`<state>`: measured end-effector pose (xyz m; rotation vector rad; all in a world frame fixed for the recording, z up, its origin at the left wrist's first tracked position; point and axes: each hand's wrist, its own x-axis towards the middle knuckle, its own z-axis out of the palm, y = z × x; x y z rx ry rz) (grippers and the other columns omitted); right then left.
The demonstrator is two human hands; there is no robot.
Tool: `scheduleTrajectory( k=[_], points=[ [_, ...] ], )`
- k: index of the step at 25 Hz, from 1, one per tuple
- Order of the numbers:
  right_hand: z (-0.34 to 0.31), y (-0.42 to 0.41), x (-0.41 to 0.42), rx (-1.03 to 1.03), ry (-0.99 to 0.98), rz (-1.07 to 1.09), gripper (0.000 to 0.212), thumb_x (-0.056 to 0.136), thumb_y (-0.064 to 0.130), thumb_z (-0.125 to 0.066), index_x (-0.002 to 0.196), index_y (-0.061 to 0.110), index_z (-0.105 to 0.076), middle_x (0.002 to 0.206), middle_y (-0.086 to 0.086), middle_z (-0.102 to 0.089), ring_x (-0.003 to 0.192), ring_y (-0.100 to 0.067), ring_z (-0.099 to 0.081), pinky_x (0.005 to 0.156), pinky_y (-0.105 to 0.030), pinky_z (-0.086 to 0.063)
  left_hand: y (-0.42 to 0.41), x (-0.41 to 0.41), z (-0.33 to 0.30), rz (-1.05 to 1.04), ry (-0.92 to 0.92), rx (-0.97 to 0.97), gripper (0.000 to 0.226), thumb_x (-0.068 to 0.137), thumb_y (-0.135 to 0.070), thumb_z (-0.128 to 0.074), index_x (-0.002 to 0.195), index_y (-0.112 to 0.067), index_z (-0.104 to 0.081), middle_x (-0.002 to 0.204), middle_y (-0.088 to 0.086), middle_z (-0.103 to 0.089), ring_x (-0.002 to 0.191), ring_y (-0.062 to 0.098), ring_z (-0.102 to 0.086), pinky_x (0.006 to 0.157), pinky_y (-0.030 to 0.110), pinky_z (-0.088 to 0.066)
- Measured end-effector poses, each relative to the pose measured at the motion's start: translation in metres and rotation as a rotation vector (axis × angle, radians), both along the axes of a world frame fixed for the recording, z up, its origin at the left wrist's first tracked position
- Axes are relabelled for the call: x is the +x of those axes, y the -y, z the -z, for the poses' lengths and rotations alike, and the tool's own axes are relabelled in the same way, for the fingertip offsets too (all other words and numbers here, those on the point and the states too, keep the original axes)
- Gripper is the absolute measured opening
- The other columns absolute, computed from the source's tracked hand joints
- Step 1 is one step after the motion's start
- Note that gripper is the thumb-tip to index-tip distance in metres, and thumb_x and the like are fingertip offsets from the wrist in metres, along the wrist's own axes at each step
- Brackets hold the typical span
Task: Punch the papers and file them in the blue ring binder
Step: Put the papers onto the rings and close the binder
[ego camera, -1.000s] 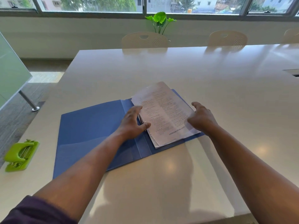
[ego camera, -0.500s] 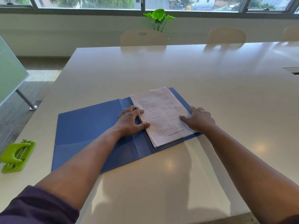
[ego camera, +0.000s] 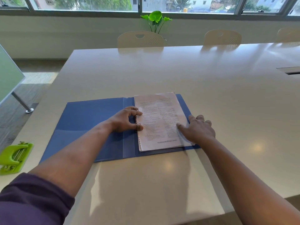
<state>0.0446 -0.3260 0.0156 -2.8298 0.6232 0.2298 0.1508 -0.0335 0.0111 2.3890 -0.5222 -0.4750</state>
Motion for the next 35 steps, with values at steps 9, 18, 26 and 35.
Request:
scheduleTrajectory(
  k=[9,18,26,35],
  points=[
    [0.0,-0.068,-0.012,0.054,0.33,-0.399,0.066,0.094,0.047,-0.054,0.152,0.02,-0.04,0.163,-0.006,-0.032,0.151,-0.026,-0.025,0.117,-0.05,-0.021,0.002,-0.009,-0.003,0.004,-0.005,-0.051,0.078,0.079,-0.037,-0.087,0.147,-0.025,-0.05,0.166,-0.006,-0.025,0.151,0.019,-0.027,0.123,0.037,-0.019],
    [-0.003,-0.135,0.018,0.385,0.467,-0.452,0.039,0.094,0.021,-0.062,0.132,0.014,-0.065,0.136,-0.006,-0.065,0.124,-0.028,-0.059,0.105,-0.043,-0.045,-0.054,-0.024,-0.014,-0.491,0.184,-0.076,0.077,0.086,-0.061,-0.071,0.147,-0.021,-0.047,0.155,0.001,-0.044,0.143,0.022,-0.042,0.113,0.039,-0.038],
    [0.022,-0.164,0.032,0.393,0.454,-0.316,0.016,0.087,0.022,-0.061,0.093,0.018,-0.075,0.102,-0.002,-0.074,0.1,-0.025,-0.064,0.085,-0.036,-0.051,-0.138,-0.041,-0.015,-0.989,-0.015,0.452,0.105,0.069,-0.084,-0.063,0.145,-0.016,-0.041,0.145,0.014,-0.043,0.136,0.038,-0.038,0.104,0.052,-0.036],
    [0.035,-0.167,0.028,0.373,0.546,-0.328,0.007,0.088,0.018,-0.063,0.089,0.014,-0.069,0.098,-0.004,-0.071,0.093,-0.025,-0.059,0.082,-0.035,-0.045,-0.171,-0.024,-0.021,-1.08,-0.12,0.306,0.126,0.043,-0.082,-0.083,0.14,-0.01,-0.045,0.142,0.017,-0.05,0.129,0.038,-0.05,0.101,0.043,-0.048]
  ],
)
